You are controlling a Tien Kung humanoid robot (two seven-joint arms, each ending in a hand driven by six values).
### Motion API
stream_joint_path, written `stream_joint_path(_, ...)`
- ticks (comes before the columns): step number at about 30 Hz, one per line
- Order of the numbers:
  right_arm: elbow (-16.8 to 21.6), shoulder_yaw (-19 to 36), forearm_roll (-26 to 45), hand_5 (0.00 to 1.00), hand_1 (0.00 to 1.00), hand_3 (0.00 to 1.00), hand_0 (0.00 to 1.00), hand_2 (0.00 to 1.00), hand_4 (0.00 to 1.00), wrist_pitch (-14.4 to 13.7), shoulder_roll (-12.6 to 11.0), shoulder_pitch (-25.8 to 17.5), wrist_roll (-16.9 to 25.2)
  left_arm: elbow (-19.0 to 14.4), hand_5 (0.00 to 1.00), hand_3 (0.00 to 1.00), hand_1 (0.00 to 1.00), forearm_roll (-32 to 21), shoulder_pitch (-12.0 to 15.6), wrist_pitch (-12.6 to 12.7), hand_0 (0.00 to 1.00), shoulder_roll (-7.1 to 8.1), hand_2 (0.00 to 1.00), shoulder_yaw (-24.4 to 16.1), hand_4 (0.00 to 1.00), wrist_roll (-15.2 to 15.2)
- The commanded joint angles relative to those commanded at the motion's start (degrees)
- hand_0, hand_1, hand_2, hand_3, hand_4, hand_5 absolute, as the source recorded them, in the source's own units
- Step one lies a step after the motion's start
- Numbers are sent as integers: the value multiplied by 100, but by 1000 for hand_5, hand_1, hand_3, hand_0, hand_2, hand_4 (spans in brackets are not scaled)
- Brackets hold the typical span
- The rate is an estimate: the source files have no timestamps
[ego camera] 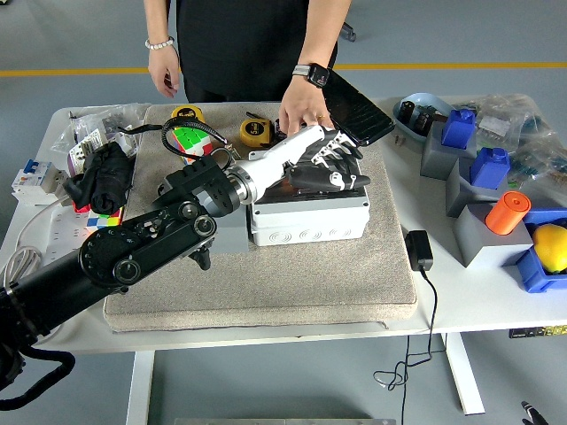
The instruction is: Fetch the battery,place it into the box,close the lid of the box
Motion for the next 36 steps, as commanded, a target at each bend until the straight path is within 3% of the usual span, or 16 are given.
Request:
stream_joint_path(2,-3,-10,-9,446,637,533,658,638,871,-3,3,4,-10,-54,343,593,612,-62,61,50,423,20,594,-110,895,-44)
stream_joint_path(3,-5,-18,-10,446,637,534,658,637,871,-3,4,5,-17,-70,337,602,656,-90,91,71,516,28,604,-158,896,-59)
stream_joint_path(8,-7,-19,-27,446,637,534,658,637,871,-9,5,17,-35,-196,337,602,656,-274,406,282,516,127,604,-589,896,-180)
stream_joint_path(9,-8,-24,-15,447,637,533,658,637,872,-6,4,18,-36,-219,323,617,678,-341,492,344,597,144,618,-721,893,-227)
stream_joint_path(11,-9,-24,-3,447,637,533,658,637,872,-3,5,19,-32,-243,323,617,678,-417,580,399,597,159,618,-881,893,-267)
stream_joint_path(17,-11,-13,3,447,638,534,659,638,873,4,3,31,-22,-458,313,620,681,-1027,1146,633,627,271,623,-1942,894,-639)
stream_joint_path(20,-13,-9,24,447,638,534,659,638,873,14,0,32,-13,-505,313,620,681,-1192,1335,561,627,370,623,-2441,894,-599)
stream_joint_path(21,-15,-14,33,448,638,534,659,637,874,19,0,34,-14,-511,301,627,686,-1207,1370,518,680,397,631,-2541,901,-563)
stream_joint_path(26,-31,-69,27,448,638,534,659,637,874,27,-3,55,-43,-554,301,627,686,-1191,1600,359,680,546,631,-2990,901,-388)
stream_joint_path(27,-37,-93,37,447,638,534,658,639,874,28,-3,64,-52,-573,304,620,649,-1136,1672,357,576,575,617,-3095,903,-380)
stream_joint_path(36,-72,-247,151,446,638,534,658,639,874,83,-4,89,-108,-666,300,618,644,-979,2024,377,570,796,614,-3774,905,-396)
